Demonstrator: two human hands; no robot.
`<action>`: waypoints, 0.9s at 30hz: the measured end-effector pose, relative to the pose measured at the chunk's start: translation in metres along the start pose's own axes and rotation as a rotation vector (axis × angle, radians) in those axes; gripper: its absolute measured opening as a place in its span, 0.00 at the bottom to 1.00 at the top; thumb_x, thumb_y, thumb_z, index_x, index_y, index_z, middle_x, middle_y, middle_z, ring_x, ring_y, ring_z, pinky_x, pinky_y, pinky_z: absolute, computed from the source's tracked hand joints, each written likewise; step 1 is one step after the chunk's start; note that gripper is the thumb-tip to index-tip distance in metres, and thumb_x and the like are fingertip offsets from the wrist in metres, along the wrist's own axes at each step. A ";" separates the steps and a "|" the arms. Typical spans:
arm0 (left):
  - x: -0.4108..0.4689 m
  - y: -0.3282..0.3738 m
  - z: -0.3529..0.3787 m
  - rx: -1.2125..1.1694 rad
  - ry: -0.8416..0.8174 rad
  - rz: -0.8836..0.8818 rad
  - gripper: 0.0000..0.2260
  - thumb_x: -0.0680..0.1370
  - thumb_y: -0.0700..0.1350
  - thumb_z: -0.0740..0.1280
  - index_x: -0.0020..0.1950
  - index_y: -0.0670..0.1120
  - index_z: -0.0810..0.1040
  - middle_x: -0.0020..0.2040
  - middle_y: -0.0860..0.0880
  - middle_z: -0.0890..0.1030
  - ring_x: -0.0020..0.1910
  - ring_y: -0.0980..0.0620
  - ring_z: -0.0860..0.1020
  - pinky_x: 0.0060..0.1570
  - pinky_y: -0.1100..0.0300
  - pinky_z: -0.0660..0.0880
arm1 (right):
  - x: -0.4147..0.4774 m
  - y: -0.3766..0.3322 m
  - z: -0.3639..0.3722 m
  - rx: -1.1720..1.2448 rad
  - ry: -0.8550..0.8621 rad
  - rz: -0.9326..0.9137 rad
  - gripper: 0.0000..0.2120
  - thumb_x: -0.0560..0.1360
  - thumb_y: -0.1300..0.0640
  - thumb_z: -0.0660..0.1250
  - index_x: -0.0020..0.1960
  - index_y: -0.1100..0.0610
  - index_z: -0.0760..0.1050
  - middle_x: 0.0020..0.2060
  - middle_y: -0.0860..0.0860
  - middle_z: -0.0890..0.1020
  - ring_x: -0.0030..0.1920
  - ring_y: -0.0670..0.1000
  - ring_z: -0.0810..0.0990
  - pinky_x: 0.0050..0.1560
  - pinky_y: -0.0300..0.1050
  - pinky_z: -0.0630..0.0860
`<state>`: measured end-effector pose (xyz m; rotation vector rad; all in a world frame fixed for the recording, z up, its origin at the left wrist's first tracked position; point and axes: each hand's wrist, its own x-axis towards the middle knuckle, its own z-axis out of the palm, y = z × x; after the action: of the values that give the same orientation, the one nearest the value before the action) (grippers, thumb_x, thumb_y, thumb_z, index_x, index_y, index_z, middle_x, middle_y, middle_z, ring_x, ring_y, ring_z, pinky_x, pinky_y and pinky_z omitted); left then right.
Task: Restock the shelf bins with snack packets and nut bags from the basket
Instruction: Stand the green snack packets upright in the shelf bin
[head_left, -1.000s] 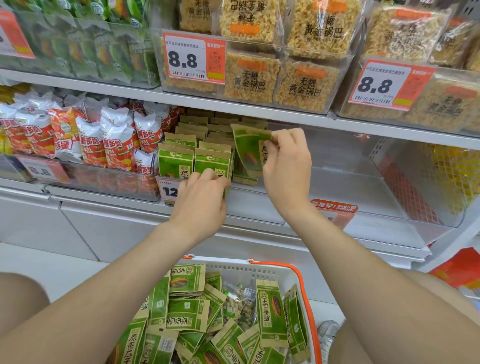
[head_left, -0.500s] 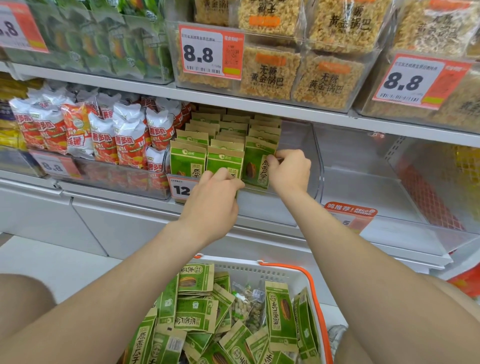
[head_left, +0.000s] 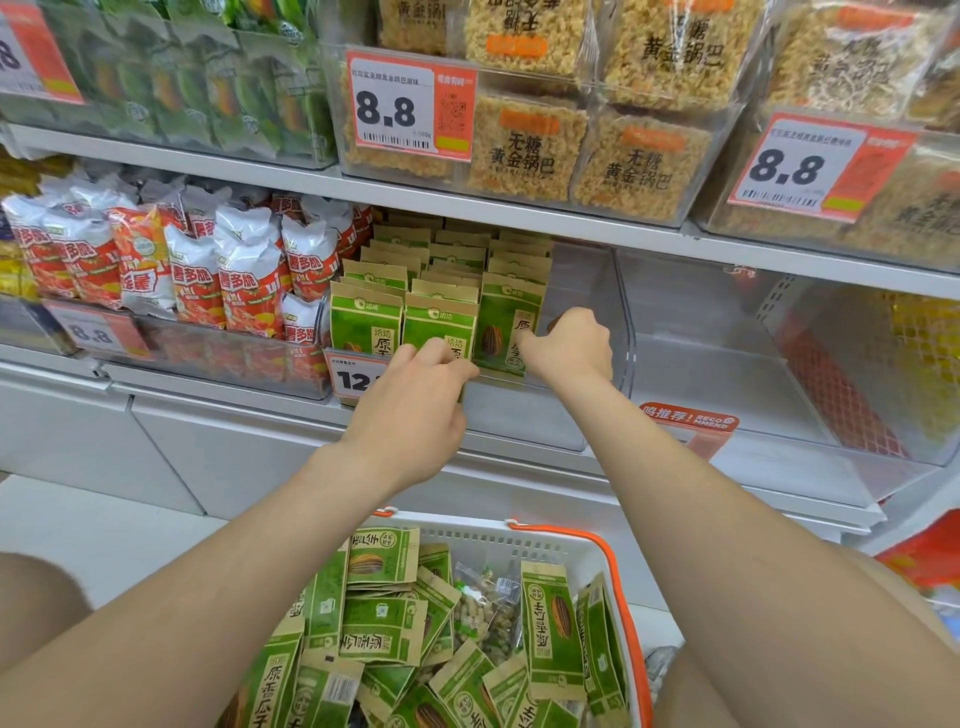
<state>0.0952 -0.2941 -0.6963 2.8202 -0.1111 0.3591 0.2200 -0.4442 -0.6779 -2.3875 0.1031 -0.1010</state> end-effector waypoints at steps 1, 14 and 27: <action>0.000 0.000 0.001 0.001 0.005 0.001 0.22 0.81 0.41 0.64 0.76 0.50 0.73 0.67 0.50 0.73 0.63 0.45 0.69 0.60 0.47 0.76 | -0.001 0.001 -0.003 -0.021 -0.006 -0.007 0.17 0.75 0.44 0.73 0.50 0.56 0.74 0.48 0.54 0.81 0.48 0.59 0.81 0.42 0.49 0.75; -0.021 -0.008 0.051 0.268 -0.424 -0.111 0.09 0.79 0.52 0.65 0.53 0.49 0.80 0.50 0.46 0.81 0.51 0.41 0.81 0.46 0.51 0.78 | -0.090 0.014 -0.020 -0.440 -0.203 -0.733 0.07 0.74 0.57 0.63 0.49 0.52 0.78 0.41 0.55 0.81 0.43 0.62 0.79 0.39 0.50 0.75; -0.067 -0.038 0.148 0.683 -1.089 0.205 0.25 0.84 0.37 0.63 0.80 0.52 0.64 0.74 0.46 0.73 0.73 0.41 0.73 0.63 0.41 0.72 | -0.112 0.015 0.008 -0.681 -0.444 -0.789 0.04 0.79 0.58 0.64 0.47 0.54 0.69 0.35 0.50 0.63 0.39 0.60 0.70 0.39 0.49 0.66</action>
<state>0.0695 -0.3000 -0.8610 3.2730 -0.5891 -1.3702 0.1087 -0.4381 -0.6992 -2.9011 -1.1843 0.1201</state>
